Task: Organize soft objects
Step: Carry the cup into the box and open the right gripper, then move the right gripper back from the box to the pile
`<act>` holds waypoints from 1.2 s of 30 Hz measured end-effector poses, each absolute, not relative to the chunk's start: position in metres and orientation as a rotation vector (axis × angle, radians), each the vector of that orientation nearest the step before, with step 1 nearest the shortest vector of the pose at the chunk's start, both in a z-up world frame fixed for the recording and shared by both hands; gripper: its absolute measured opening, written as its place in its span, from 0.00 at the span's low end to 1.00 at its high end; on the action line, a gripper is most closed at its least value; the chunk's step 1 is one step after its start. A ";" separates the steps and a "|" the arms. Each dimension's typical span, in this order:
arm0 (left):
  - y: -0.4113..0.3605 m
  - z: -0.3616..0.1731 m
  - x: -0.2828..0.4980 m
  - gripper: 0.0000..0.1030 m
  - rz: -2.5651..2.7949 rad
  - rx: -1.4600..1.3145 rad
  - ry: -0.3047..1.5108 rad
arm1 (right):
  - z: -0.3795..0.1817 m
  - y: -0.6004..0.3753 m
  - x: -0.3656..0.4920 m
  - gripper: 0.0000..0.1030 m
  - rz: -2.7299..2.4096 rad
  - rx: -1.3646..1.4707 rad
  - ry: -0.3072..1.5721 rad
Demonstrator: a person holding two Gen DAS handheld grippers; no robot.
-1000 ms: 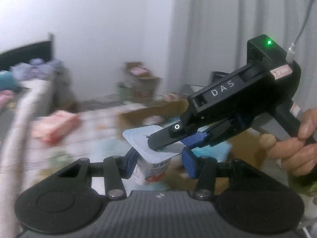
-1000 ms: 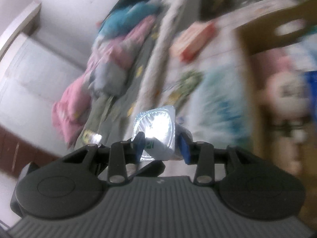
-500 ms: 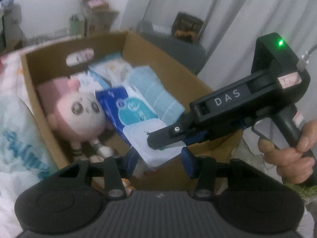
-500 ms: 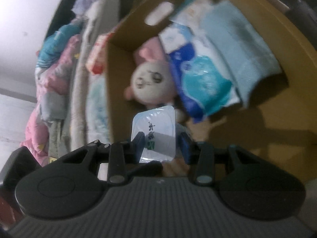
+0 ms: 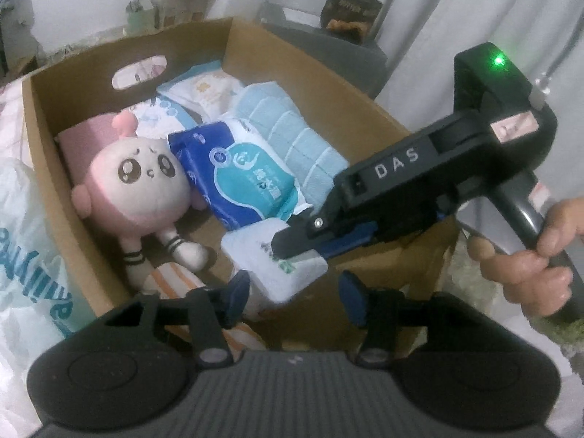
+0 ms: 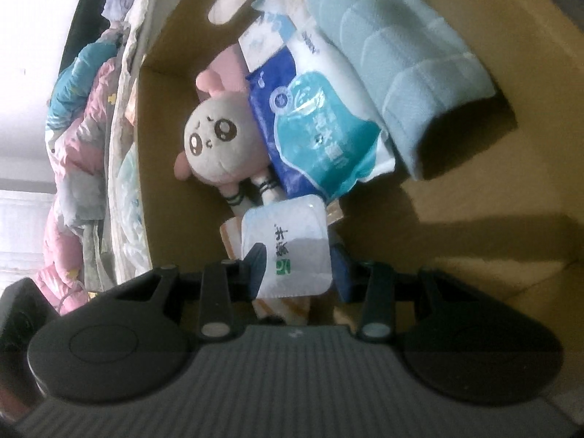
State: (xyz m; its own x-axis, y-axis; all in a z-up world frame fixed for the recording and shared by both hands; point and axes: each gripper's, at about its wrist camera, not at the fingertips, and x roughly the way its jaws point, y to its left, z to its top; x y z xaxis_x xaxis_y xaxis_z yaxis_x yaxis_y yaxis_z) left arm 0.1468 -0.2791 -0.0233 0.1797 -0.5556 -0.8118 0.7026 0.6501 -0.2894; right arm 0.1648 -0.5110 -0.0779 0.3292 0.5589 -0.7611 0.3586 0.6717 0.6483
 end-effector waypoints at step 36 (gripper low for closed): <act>-0.160 0.039 0.098 0.85 -0.576 0.199 0.798 | 0.031 -0.428 0.114 0.73 0.272 0.566 0.916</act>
State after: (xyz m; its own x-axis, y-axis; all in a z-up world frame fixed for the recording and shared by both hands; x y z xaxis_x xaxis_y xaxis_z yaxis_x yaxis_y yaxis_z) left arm 0.0982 -0.1596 0.0388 0.5551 -0.4115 -0.7228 0.5573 0.8292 -0.0440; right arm 0.1144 -0.4283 0.0314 0.5882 0.4532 -0.6698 0.0143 0.8223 0.5689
